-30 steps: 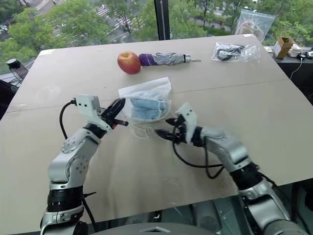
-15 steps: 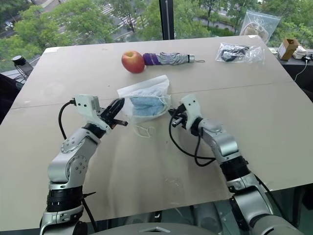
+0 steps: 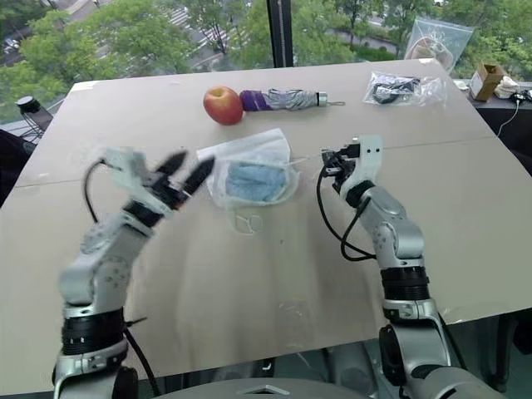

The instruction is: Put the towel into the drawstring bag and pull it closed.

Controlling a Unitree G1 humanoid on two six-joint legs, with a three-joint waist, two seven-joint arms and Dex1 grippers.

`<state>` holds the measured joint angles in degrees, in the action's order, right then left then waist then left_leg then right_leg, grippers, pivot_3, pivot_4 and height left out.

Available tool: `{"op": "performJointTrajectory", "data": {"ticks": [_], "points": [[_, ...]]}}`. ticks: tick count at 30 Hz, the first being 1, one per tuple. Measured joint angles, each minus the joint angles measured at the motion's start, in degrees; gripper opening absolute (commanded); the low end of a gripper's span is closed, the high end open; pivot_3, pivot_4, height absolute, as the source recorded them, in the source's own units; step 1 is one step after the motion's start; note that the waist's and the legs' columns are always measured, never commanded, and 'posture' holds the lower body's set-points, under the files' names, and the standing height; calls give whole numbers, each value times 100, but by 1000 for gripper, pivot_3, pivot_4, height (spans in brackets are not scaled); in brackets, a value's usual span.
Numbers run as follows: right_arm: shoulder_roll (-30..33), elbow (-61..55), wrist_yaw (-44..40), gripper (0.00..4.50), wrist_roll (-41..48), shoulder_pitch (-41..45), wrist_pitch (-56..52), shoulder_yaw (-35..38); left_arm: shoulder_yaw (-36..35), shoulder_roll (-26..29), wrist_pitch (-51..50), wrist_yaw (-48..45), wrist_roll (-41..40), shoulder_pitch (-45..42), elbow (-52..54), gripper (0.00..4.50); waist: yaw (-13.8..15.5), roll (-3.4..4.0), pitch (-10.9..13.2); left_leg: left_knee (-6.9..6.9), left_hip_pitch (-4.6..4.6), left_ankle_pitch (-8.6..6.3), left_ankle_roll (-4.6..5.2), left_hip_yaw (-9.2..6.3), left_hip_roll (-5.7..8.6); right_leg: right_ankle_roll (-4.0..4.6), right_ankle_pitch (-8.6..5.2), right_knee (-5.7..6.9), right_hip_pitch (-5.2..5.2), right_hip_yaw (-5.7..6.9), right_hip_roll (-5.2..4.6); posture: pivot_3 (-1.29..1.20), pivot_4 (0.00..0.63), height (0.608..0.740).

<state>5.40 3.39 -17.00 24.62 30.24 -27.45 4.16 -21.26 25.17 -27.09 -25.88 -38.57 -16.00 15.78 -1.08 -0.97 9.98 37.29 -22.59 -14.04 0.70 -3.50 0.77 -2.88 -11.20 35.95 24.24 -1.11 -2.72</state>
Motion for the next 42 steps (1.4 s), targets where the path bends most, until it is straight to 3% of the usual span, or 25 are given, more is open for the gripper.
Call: {"op": "performJointTrajectory", "data": {"ticks": [3,5,11,16,20,29,39,42], "points": [[-41,6,0,0,-57,14,3,-38,-104,232,-104,-103,-139,248,199,4442,-4,-1,0,-1,-1,0,0,4,4,0,0,-4,-1,-4,-3,0,150,740],[-67,29,1,0,-129,20,14,-83,257,476,-417,-327,-95,928,423,4442,-28,4,2,-5,2,0,1,11,5,-1,0,-4,0,-13,-4,0,150,740],[-115,49,-19,0,-169,26,13,-99,881,581,-758,-666,-171,1904,1114,4442,-18,3,4,-5,3,0,0,0,-2,2,-2,-1,0,-4,-1,0,150,740],[-120,64,-45,0,-188,25,13,-107,1320,668,-608,-364,738,1831,715,4442,-7,4,5,-4,16,1,0,3,-2,24,-13,5,-5,-6,6,0,150,740],[-168,106,-57,0,-190,25,13,-157,1754,224,-98,-44,1501,1527,101,4442,3,3,3,-3,14,2,-1,10,0,3,1,2,-4,-13,3,0,150,740],[-135,120,-57,0,-205,20,21,-146,1666,-904,499,541,1704,1573,-65,4442,6,3,3,-12,8,1,-2,9,-1,2,1,-2,1,-10,-3,0,150,740],[-152,208,72,0,-399,12,284,-86,1240,-1363,1074,1697,2392,1748,-80,4442,17,1,2,-4,10,1,-1,8,1,1,2,2,-2,-8,-1,0,150,740],[-176,295,138,0,-443,15,398,-81,1050,-1359,1239,1802,2447,1588,-151,3671,19,1,2,-3,8,1,-2,9,1,2,2,2,-2,-7,-2,0,150,740]]}}
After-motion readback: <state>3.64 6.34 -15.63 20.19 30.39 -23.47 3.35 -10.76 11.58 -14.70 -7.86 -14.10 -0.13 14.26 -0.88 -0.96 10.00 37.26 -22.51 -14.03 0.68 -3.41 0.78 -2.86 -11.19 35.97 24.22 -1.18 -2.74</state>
